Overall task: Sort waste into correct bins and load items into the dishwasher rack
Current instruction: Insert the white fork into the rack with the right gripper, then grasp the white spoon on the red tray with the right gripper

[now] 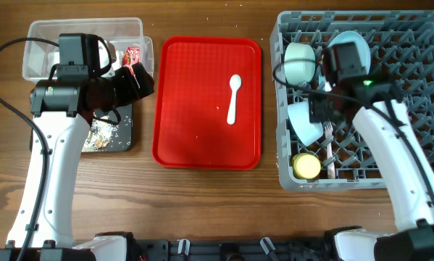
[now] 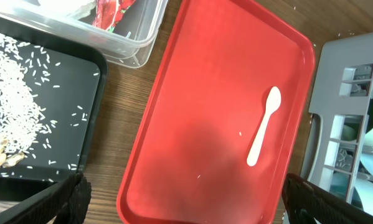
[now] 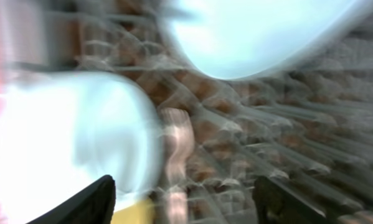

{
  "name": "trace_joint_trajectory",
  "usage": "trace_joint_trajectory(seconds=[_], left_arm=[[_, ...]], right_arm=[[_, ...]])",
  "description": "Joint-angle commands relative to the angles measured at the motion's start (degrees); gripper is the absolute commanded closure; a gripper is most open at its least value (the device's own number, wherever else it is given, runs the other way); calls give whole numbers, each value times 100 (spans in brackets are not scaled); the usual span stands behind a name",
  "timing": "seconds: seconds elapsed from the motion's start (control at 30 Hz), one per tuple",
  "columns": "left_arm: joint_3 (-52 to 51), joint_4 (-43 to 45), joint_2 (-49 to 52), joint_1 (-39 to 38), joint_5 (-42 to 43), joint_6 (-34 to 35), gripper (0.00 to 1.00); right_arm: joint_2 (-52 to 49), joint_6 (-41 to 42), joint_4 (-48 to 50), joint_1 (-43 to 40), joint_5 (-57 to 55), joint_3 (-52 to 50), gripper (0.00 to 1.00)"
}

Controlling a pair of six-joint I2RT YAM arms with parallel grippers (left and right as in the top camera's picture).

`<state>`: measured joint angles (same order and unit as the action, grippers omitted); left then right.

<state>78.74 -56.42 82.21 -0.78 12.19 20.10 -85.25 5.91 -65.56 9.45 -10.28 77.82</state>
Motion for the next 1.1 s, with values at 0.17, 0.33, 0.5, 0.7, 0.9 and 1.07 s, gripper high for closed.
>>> trace_joint_trajectory(seconds=[0.17, 0.33, 0.5, 0.7, 0.9, 1.07], left_arm=[[76, 17, -46, 31, -11, -31, 0], [76, 17, -46, 31, -13, -31, 0], [76, 17, -46, 31, -13, -31, 0], [76, 17, -46, 31, -13, -31, 0], [76, 17, -46, 31, -13, -31, 0], [76, 20, -46, 31, -13, -31, 0]], right_arm=[[-262, 1751, 1449, 1045, 2533, 1095, 49], [-1714, 2739, 2232, 1888, 874, 1095, 44], [-3139, 2706, 3174, 1886, 817, 1095, 44], [-4019, 2715, 3563, 1860, 542, 1095, 44], [-4350, 2726, 3770, 1856, 236, 1095, 45], [-4575, 2706, 3856, 1788, 260, 1095, 64]])
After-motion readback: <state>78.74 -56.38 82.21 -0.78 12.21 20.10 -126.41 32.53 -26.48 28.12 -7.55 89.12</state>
